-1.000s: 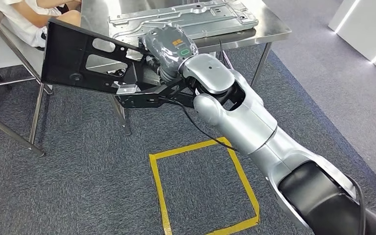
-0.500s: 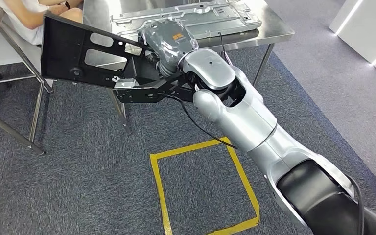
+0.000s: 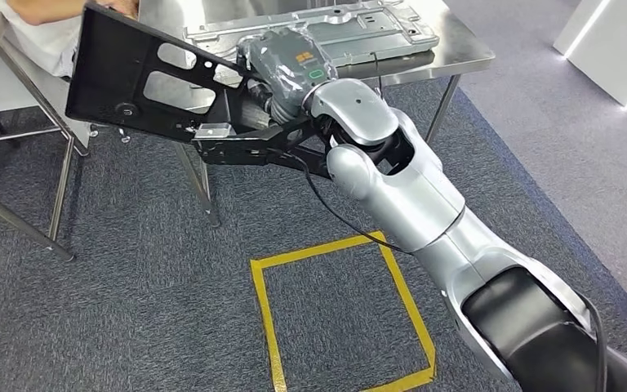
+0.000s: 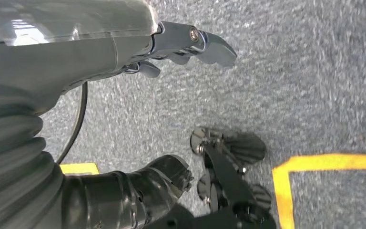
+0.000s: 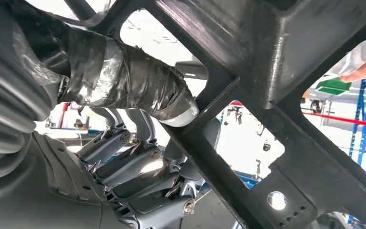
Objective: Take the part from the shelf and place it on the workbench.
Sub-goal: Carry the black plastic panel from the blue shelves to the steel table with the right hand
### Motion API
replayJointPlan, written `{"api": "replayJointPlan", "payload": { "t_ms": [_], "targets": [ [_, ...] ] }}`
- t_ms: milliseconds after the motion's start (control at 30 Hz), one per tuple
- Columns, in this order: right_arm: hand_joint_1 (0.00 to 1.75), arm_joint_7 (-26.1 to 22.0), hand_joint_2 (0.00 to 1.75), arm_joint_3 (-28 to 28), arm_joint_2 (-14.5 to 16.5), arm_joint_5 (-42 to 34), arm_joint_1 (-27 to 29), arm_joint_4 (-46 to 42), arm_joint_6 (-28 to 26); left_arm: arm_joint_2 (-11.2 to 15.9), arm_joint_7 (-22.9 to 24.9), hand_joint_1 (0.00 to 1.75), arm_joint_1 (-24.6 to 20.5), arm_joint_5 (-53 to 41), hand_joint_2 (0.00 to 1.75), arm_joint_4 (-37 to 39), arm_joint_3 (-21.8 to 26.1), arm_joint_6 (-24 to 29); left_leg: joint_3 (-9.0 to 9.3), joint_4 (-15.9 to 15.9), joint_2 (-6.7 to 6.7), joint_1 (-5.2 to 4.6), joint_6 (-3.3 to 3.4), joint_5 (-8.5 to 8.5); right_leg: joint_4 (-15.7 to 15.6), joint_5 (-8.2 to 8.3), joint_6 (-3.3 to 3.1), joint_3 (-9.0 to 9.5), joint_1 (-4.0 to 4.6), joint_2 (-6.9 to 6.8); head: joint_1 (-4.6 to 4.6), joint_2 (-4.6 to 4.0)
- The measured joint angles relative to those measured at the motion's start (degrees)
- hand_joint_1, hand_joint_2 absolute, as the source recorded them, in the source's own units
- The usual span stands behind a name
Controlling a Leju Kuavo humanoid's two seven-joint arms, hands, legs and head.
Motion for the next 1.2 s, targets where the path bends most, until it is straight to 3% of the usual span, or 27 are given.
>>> {"api": "replayJointPlan", "payload": {
  "t_ms": [67, 167, 200, 233, 300, 367, 400, 500, 567, 667, 700, 733, 767, 833, 900, 967, 1067, 1133, 1200],
  "targets": [
    [1.75, 0.0, 1.75, -0.1, 0.0, 0.0, -0.1, 0.0, 0.0, 0.0, 0.0, 0.00, 0.0, 0.0, 1.75, 0.0, 0.0, -0.1, -0.87, 2.4, 0.18, 0.06, -0.50, -1.56, -0.7, -0.01, -0.54, 0.84, -0.41, -0.06, -0.02, 0.00],
    [1.75, 0.1, 1.75, -0.2, 0.0, 0.0, -0.1, 0.1, 0.0, 0.0, 0.0, 0.00, 0.0, 0.0, 1.75, 0.0, 0.0, -0.1, -6.47, 13.1, 0.29, 0.27, -1.11, -5.86, -1.0, -0.47, -1.07, 1.61, -0.45, -0.20, -0.04, 0.00],
    [1.75, 0.1, 1.75, -0.2, 0.0, 0.0, 0.1, 0.2, 0.0, 0.0, 0.0, 0.00, 0.1, 0.0, 1.75, 0.0, 0.0, -0.1, -8.07, 15.5, 0.29, 0.32, -1.26, -6.19, -0.9, -0.66, -1.10, 1.78, -0.42, -0.20, -0.04, 0.00],
    [1.75, 0.1, 1.75, -0.2, 0.0, 0.0, 0.2, 0.3, 0.0, 0.0, 0.0, 0.00, 0.2, 0.0, 1.75, 0.0, 0.0, -0.1, -8.68, 15.8, 0.30, 0.37, -1.35, -5.35, -0.9, -0.87, -1.08, 1.98, -0.42, -0.16, -0.04, 0.00],
    [1.75, 0.1, 1.75, -0.2, 0.0, 0.0, 0.3, 0.4, 0.0, 0.1, 0.0, 0.00, 0.3, 0.0, 1.75, 0.0, 0.0, -0.1, -6.50, 9.7, 0.36, 0.51, -1.33, -0.80, -0.7, -1.45, -0.84, 2.54, -0.46, -0.06, -0.04, 0.00],
    [1.75, 0.1, 1.75, -0.2, 0.0, 0.0, 0.2, 0.4, 0.0, 0.1, 0.0, 0.00, 0.3, 0.0, 1.75, 0.0, 0.0, -0.1, -3.23, 2.6, 0.40, 0.40, -0.97, 2.26, -0.4, -2.04, -0.38, 2.87, -0.34, 0.01, -0.02, 0.00],
    [1.75, 0.1, 1.75, -0.2, 0.0, 0.0, 0.2, 0.4, 0.0, 0.1, 0.0, 0.00, 0.2, 0.0, 1.75, 0.0, 0.0, -0.1, -2.40, 0.7, 0.39, 0.26, -0.70, 2.64, -0.3, -2.20, -0.14, 2.88, -0.28, 0.02, -0.01, 0.00],
    [1.75, 0.1, 1.75, -0.2, 0.0, 0.0, 0.2, 0.5, -0.1, 0.1, 0.0, 0.00, 0.1, 0.0, 1.75, 0.0, 0.0, -0.1, -1.99, -0.1, 0.29, 0.15, 0.28, 2.31, -0.3, -2.51, 0.57, 2.81, -0.25, 0.00, -0.02, 0.00],
    [1.75, 0.1, 1.75, -0.3, 0.0, 0.0, 0.0, 0.5, -0.1, 0.1, 0.0, 0.00, 0.2, 0.0, 1.75, 0.0, 0.0, -0.2, -1.43, -0.6, 0.34, 0.41, 0.97, 2.26, 1.9, -3.78, 1.10, 1.92, -0.30, -0.02, 0.00, -0.01],
    [1.75, 0.1, 1.75, -0.5, 0.0, 0.0, 0.1, 0.6, -0.1, 0.1, 0.0, 0.00, 0.2, 0.0, 1.75, 0.0, 0.0, -0.1, -0.94, -0.7, 0.36, 0.45, 1.78, 1.85, 12.1, -7.61, 1.65, -3.74, -0.43, -0.02, 0.00, -0.01],
    [1.75, 0.1, 1.75, -0.5, 0.0, 0.0, 0.3, 0.6, -0.1, 0.1, 0.0, 0.00, 0.1, 0.0, 1.75, 0.0, 0.0, -0.1, -0.81, -0.6, 0.31, 0.44, 1.88, 1.66, 14.9, -8.03, 1.74, -5.66, -0.47, -0.03, 0.01, 0.00],
    [1.75, 0.1, 1.75, -0.5, 0.0, 0.0, 0.4, 0.7, -0.1, 0.1, 0.0, 0.00, 0.1, 0.0, 1.75, 0.0, 0.0, -0.1, -0.60, -0.5, 0.25, 0.43, 1.90, 1.41, 15.8, -7.35, 1.76, -6.70, -0.51, -0.03, 0.00, 0.00],
    [1.75, 0.1, 1.75, -0.5, -0.1, 0.0, 0.5, 0.8, -0.1, 0.1, 0.1, 0.00, 0.1, 0.0, 1.75, 0.0, 0.0, -0.1, -0.31, -0.4, 0.19, 0.43, 1.86, 1.10, 14.4, -5.59, 1.70, -6.58, -0.55, -0.04, 0.00, 0.00],
    [1.75, 0.1, 1.75, -0.6, -0.1, 0.0, 0.5, 0.8, -0.1, 0.1, 0.1, 0.00, 0.2, 0.0, 1.75, 0.0, 0.0, -0.1, 0.35, -0.1, 0.09, 0.43, 1.57, 0.32, 7.3, -1.01, 1.32, -3.82, -0.54, -0.03, 0.00, 0.00],
    [1.75, 0.1, 1.75, -0.6, -0.1, 0.0, 0.3, 0.8, -0.1, 0.0, 0.1, 0.00, 0.2, 0.0, 1.75, 0.0, 0.0, -0.1, 0.57, 0.1, 0.02, 0.27, 1.00, -0.27, 1.9, 0.83, 0.86, -1.32, -0.25, -0.01, 0.00, 0.00],
    [1.75, 0.1, 1.75, -0.6, -0.1, 0.0, 0.2, 0.8, -0.1, 0.0, 0.1, 0.00, 0.0, 0.0, 1.75, 0.0, 0.0, -0.1, 0.55, 0.1, 0.03, 0.17, 0.31, -0.48, 0.8, 0.38, 0.41, -0.76, 0.10, 0.09, 0.04, 0.00],
    [1.75, 0.3, 1.75, -0.8, 0.0, 0.0, 0.2, 0.8, -0.1, 0.0, 0.1, 0.00, 0.0, -0.1, 1.75, 0.0, 0.0, -0.1, 0.31, 1.2, 0.20, 0.20, -0.52, -1.67, -0.3, 0.26, -0.45, 0.18, -0.37, 0.17, 0.04, 0.00],
    [1.75, 0.3, 1.75, -0.8, 0.0, 0.0, 0.1, 0.8, -0.1, 0.0, 0.2, 0.00, 0.0, -0.1, 1.75, 0.0, 0.0, -0.2, -2.45, 6.9, 0.27, 0.26, -0.85, -4.14, -0.7, 0.03, -0.98, 0.98, -0.51, 0.07, 0.01, 0.00],
    [1.75, 0.3, 1.75, -0.8, 0.0, 0.0, 0.2, 0.9, -0.1, 0.0, 0.2, 0.00, 0.0, -0.1, 1.75, 0.0, 0.0, -0.2, -6.72, 14.0, 0.29, 0.31, -1.13, -6.05, -0.7, -0.40, -1.27, 1.43, -0.40, -0.01, 0.01, 0.00]
  ]
}}
